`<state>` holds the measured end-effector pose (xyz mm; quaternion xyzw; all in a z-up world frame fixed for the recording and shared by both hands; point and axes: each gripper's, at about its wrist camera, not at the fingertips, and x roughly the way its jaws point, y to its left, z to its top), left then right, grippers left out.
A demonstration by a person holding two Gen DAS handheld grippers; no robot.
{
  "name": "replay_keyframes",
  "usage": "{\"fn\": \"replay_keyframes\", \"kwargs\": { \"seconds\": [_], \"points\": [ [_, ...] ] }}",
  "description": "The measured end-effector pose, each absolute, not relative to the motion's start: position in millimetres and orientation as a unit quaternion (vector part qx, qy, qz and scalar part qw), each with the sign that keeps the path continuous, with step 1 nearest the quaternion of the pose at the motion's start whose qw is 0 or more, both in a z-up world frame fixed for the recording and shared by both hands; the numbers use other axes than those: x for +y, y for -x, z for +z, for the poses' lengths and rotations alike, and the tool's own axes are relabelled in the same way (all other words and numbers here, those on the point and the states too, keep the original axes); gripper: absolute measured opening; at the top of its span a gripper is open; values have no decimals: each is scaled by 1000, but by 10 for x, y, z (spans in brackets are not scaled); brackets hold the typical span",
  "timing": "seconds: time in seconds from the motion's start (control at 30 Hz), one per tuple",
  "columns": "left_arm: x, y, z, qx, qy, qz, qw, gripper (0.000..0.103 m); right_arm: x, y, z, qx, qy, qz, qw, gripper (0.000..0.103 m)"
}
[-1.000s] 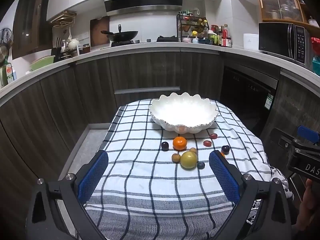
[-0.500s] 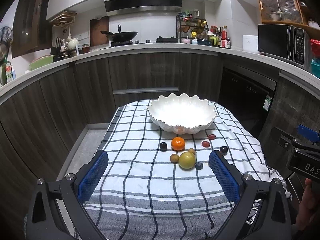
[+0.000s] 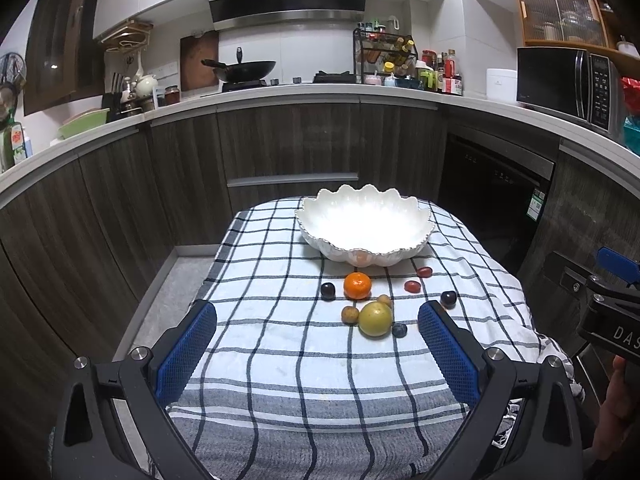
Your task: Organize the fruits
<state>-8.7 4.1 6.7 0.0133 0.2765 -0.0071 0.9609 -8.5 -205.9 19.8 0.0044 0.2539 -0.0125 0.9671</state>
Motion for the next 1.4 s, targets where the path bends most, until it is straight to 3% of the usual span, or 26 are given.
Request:
{"fn": "replay_keyframes", "kwargs": {
  "seconds": [1.4],
  "points": [
    [32,68,8,278,-17,-8,960,103,-2037,81,161,255,-4,-16,967,102]
  ]
}}
